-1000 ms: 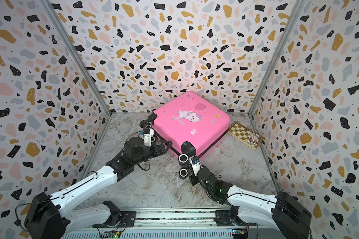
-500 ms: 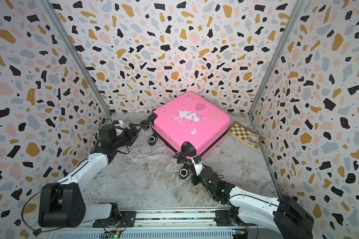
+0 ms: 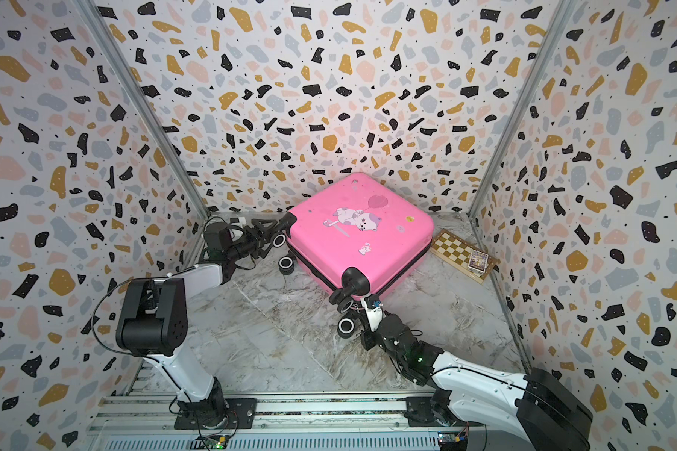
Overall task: Open the suitcase zippers
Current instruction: Unzip the zipper on the suitcase.
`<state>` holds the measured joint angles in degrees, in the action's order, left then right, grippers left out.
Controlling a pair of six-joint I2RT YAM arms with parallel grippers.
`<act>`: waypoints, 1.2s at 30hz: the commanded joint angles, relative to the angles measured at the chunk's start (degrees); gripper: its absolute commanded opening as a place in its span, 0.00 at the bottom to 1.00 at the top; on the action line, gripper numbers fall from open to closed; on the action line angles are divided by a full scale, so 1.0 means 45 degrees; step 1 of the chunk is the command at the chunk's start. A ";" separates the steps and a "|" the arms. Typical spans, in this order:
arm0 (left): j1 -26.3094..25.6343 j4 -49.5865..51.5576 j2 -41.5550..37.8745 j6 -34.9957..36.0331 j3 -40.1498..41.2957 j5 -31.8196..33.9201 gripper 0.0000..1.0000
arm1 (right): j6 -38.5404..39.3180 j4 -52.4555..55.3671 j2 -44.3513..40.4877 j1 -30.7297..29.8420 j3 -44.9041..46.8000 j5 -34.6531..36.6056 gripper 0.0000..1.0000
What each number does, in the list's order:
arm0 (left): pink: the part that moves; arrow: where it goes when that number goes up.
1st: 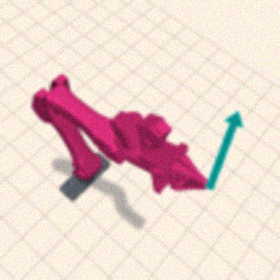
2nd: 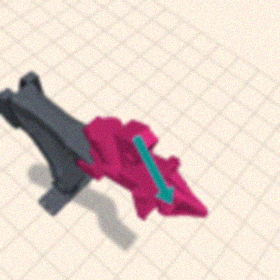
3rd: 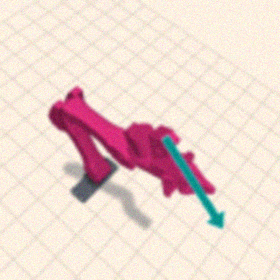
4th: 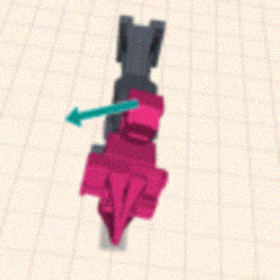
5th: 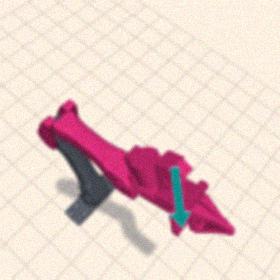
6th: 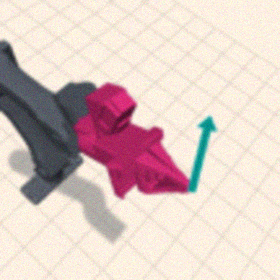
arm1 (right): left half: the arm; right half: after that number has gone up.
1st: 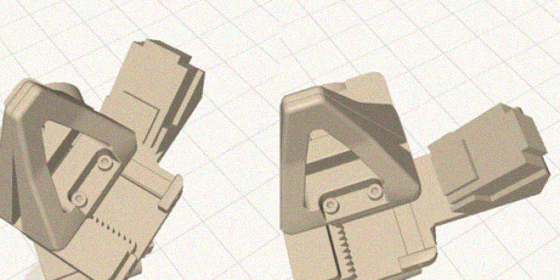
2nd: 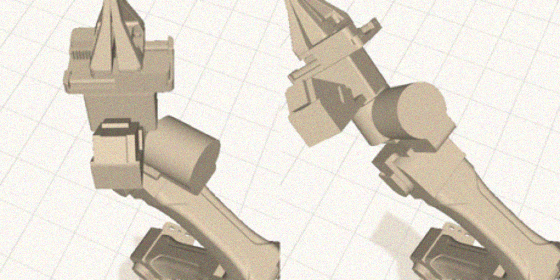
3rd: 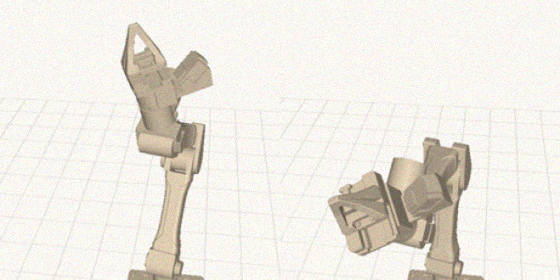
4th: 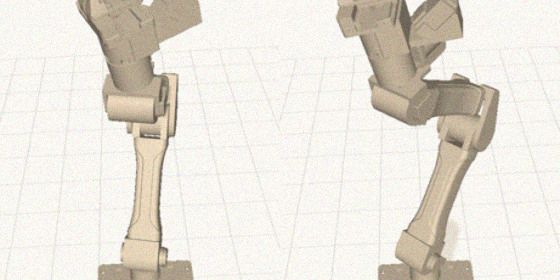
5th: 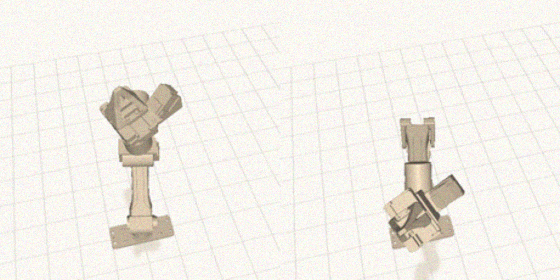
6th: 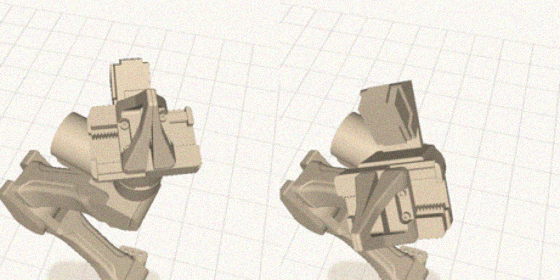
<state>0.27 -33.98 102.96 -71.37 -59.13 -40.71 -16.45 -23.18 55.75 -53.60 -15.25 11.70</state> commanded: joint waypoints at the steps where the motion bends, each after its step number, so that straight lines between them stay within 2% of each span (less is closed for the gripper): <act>1: -0.0156 -0.1702 0.0305 -0.0660 -0.0489 -0.0323 0.83 | 0.0147 0.0186 -0.0185 -0.0079 -0.0259 -0.0570 0.00; 6: -0.0396 -0.3010 0.0579 -0.1319 -0.0353 -0.0242 0.54 | 0.0198 0.0287 -0.0061 -0.0089 -0.0418 -0.0560 0.00; 10: -0.0451 -0.3229 0.0080 -0.1251 0.0257 -0.0012 0.42 | 0.0269 0.0502 0.0160 -0.0073 -0.0681 -0.0463 0.00; 19: -0.0524 -0.3371 -0.1834 -0.0843 0.2756 0.0593 0.36 | 0.0592 0.1048 0.0264 0.0479 -0.1129 -0.0623 0.00; 25: -0.0999 -0.3247 -0.3387 -0.0736 0.4591 0.1312 0.35 | 0.0991 0.1299 0.0028 0.1063 -0.1260 -0.1034 0.00; 30: -0.1961 -0.2205 -0.5055 -0.0212 0.5720 0.2263 0.35 | 0.1421 0.1459 -0.0176 0.1933 -0.1339 -0.1648 0.00; 36: -0.3245 -0.0644 -0.6380 0.0564 0.5983 0.3433 0.35 | 0.1959 0.1680 -0.0578 0.3124 -0.1361 -0.2551 0.00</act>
<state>-7.42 -39.27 76.93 -73.12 -32.75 -16.38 -11.44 -13.56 54.02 -40.27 -17.91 6.37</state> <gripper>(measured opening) 0.528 0.049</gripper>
